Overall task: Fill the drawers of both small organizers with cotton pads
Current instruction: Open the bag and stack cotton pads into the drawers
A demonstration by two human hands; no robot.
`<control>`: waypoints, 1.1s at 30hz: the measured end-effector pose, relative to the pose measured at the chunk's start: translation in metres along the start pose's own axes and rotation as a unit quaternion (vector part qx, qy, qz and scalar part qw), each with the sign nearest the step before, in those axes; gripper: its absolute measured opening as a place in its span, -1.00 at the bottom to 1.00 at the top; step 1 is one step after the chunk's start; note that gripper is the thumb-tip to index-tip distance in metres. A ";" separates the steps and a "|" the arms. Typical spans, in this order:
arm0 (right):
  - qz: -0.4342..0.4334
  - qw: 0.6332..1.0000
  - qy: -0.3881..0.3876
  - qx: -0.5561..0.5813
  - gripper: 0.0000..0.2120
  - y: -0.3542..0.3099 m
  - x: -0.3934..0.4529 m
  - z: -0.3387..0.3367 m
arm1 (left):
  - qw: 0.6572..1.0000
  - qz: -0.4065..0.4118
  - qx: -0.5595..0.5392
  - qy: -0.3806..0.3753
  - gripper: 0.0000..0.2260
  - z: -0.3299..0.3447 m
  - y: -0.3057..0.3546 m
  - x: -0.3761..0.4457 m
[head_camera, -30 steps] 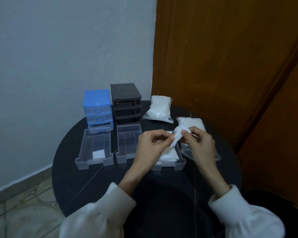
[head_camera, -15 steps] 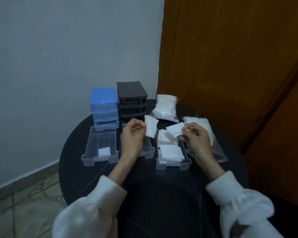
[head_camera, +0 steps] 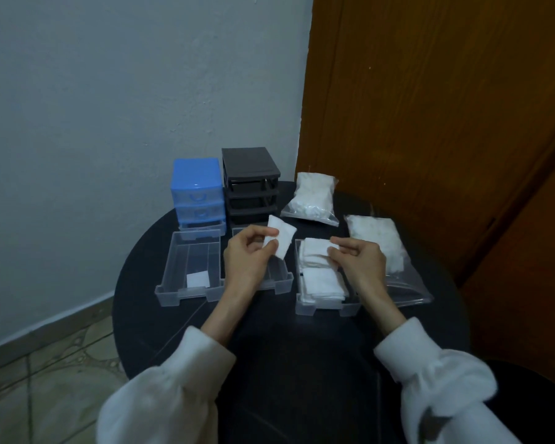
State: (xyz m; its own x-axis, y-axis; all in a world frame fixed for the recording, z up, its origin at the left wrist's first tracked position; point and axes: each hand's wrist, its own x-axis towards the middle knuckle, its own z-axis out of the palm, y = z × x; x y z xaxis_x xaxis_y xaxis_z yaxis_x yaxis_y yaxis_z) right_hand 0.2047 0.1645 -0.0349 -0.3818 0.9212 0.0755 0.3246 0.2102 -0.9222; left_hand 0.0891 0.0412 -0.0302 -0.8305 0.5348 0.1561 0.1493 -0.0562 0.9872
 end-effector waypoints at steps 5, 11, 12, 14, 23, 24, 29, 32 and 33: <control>-0.049 0.995 -0.013 -0.089 -0.72 0.006 0.000 0.002 | 1.000 -0.004 -0.011 -0.014 -0.80 0.002 -0.003 0.000; -0.080 0.984 -0.026 -0.157 -0.82 0.008 0.005 0.002 | 0.999 -0.028 -0.013 -0.039 -0.79 0.007 -0.003 0.000; -0.078 0.983 -0.028 -0.161 -0.82 0.008 0.005 0.000 | 0.998 -0.031 -0.007 -0.055 -0.81 0.009 -0.002 0.000; -0.082 0.983 -0.025 -0.165 -0.79 0.005 0.006 -0.004 | 0.994 -0.033 0.007 -0.099 -0.84 0.014 0.000 -0.003; -0.072 0.986 -0.054 -0.141 -0.74 0.000 0.004 -0.025 | 0.970 -0.001 0.115 -0.212 -0.82 0.038 0.000 -0.011; -0.074 0.985 -0.059 -0.142 -0.75 0.000 0.004 -0.026 | 0.969 0.009 0.131 -0.209 -0.82 0.039 -0.001 -0.012; -0.082 0.985 -0.066 -0.140 -0.76 0.002 0.002 -0.024 | 0.955 0.072 0.228 -0.176 -0.78 0.042 -0.004 -0.014; -0.089 0.984 -0.067 -0.142 -0.77 0.002 0.001 -0.024 | 0.940 0.103 0.282 -0.163 -0.74 0.042 -0.007 -0.012; -0.095 0.983 -0.064 -0.145 -0.78 0.002 0.001 -0.024 | 0.936 0.106 0.295 -0.158 -0.73 0.042 -0.007 -0.011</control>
State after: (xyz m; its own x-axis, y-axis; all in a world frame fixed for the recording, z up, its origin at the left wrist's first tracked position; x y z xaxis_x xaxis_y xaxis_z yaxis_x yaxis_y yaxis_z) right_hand 0.2260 0.1741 -0.0273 -0.5589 0.8116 0.1700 0.4636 0.4758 -0.7475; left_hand 0.1199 0.0705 -0.0400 -0.5621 0.7922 0.2376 0.6415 0.2362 0.7298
